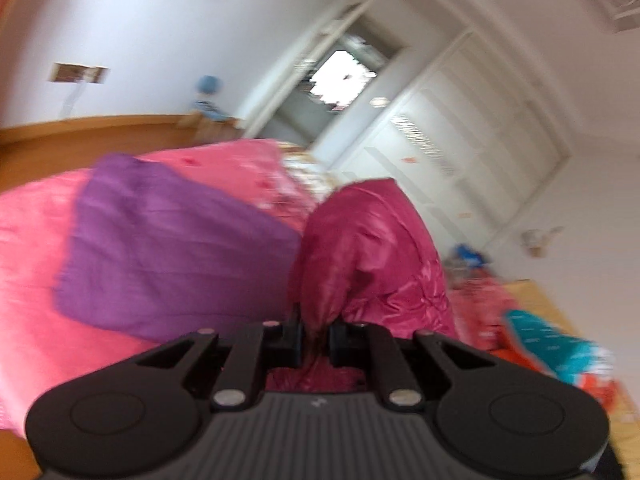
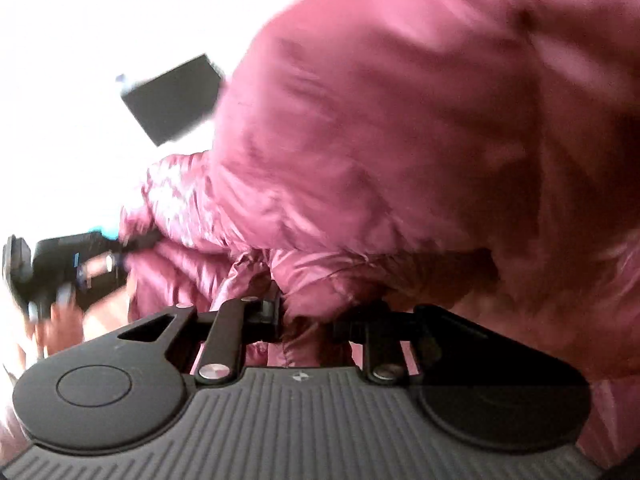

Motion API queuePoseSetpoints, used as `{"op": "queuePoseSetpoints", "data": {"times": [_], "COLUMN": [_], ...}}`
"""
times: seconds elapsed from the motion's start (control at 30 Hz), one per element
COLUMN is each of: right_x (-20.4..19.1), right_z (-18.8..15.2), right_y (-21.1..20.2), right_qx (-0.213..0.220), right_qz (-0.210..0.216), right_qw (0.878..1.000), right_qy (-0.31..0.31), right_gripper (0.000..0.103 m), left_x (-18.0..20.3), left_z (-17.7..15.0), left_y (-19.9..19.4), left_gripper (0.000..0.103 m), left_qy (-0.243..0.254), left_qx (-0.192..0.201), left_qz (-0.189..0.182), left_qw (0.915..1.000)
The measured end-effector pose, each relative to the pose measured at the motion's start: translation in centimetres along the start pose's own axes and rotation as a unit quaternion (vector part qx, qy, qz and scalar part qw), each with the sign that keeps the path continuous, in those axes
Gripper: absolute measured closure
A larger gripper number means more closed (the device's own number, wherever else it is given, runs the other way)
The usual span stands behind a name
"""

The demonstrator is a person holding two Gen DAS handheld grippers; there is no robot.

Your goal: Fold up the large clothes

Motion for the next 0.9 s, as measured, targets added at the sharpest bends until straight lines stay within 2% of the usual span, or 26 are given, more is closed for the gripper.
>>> {"op": "queuePoseSetpoints", "data": {"times": [0.17, 0.33, 0.47, 0.57, 0.6, 0.73, 0.77, 0.9], "right_x": [1.2, 1.4, 0.1, -1.2, -1.9, -4.8, -5.2, -6.7], "right_z": [3.9, 6.3, 7.1, 7.0, 5.4, 3.9, 2.6, 3.0], "right_y": [-5.8, -11.0, -14.0, -15.4, -13.6, -13.7, -13.1, -16.2], "right_qx": [0.053, 0.102, 0.147, 0.181, 0.193, 0.244, 0.255, 0.314], "right_qz": [0.025, 0.060, 0.075, 0.079, 0.081, 0.093, 0.097, 0.102], "right_qw": [0.995, 0.986, 0.981, 0.977, 0.976, 0.965, 0.962, 0.943], "right_qy": [0.077, 0.115, 0.098, 0.074, 0.065, 0.022, 0.009, -0.048], "right_gripper": [0.077, 0.077, 0.077, 0.077, 0.077, 0.077, 0.077, 0.077], "left_x": [5.1, 8.8, 11.4, 13.3, 13.8, 15.0, 15.3, 16.0], "left_z": [0.9, 0.7, 0.1, 0.4, 0.6, 1.8, 2.2, 3.7], "left_y": [-0.1, -0.1, 0.0, -0.7, -1.0, -3.0, -3.6, -5.4], "left_gripper": [0.095, 0.095, 0.095, 0.095, 0.095, 0.095, 0.095, 0.096], "left_qy": [-0.022, -0.016, -0.010, -0.007, -0.007, -0.026, -0.032, -0.032], "left_qx": [0.012, 0.012, 0.004, 0.013, 0.020, 0.064, 0.084, 0.152], "left_qz": [-0.076, -0.113, -0.143, -0.171, -0.180, -0.214, -0.221, -0.222], "left_qw": [0.9968, 0.9934, 0.9897, 0.9852, 0.9834, 0.9744, 0.9712, 0.9626]}}
Point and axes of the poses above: each gripper's, at about its wrist camera, not at the fingertips, and y roughly the way its jaws point, x to its right, z to its top, the point moved 10 cm from there along y, roughly the way its jaws point, and after that the axes turned 14 degrees about y, right-handed, at the moved point
